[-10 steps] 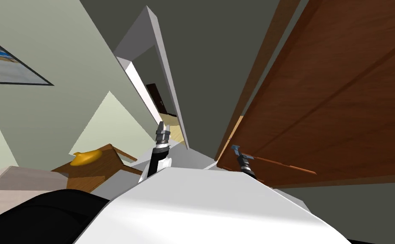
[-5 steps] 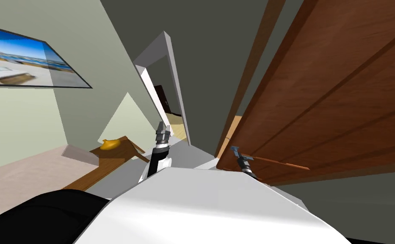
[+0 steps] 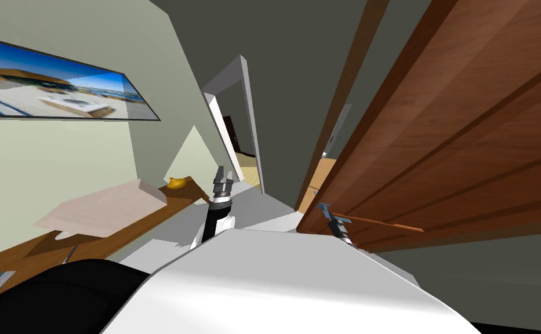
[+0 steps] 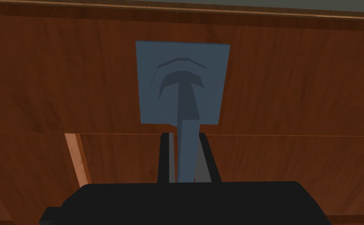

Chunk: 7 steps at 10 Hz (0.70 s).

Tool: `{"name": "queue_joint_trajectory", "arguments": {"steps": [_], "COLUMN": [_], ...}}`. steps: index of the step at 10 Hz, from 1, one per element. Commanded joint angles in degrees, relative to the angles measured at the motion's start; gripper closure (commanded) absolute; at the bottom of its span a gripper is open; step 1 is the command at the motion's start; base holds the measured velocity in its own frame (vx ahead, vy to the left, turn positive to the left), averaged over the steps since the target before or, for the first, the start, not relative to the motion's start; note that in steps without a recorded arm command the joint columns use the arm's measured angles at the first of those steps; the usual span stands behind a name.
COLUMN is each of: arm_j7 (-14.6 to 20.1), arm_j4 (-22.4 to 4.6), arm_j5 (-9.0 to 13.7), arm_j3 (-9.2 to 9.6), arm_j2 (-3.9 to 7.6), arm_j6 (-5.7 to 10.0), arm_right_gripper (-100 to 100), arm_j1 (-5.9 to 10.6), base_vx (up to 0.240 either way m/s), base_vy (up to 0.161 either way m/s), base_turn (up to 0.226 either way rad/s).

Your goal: Pull the door open

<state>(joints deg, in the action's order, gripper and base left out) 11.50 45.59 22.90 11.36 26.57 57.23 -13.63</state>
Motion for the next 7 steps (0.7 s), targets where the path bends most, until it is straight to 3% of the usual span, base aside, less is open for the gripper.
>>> {"name": "queue_joint_trajectory", "arguments": {"steps": [1, 3, 4, 5, 7], "arm_j7": [0.81, 1.79, 1.33, 1.98, 2.40], "arm_j4": [-0.40, -0.41, -0.06, -0.75, -1.25], "arm_j5": [-0.08, -0.11, -0.09, 0.01, 0.12], "arm_j3": [1.01, 2.13, 1.82, 2.74, 3.30], "arm_j2": [0.65, 1.70, 1.37, 1.94, 2.36], "arm_j6": [1.77, 3.43, 2.52, 4.28, 5.53], "arm_right_gripper": [100, 100, 100, 100, 100], "arm_j1": [-0.80, -1.95, -1.76, -2.63, -3.11], "base_vx": [-0.198, -0.221, -0.082, -0.163, -0.207], "base_vy": [-0.038, -0.056, 0.000, -0.058, -0.079], "base_turn": [0.117, 0.153, 0.014, 0.175, 0.196]}}
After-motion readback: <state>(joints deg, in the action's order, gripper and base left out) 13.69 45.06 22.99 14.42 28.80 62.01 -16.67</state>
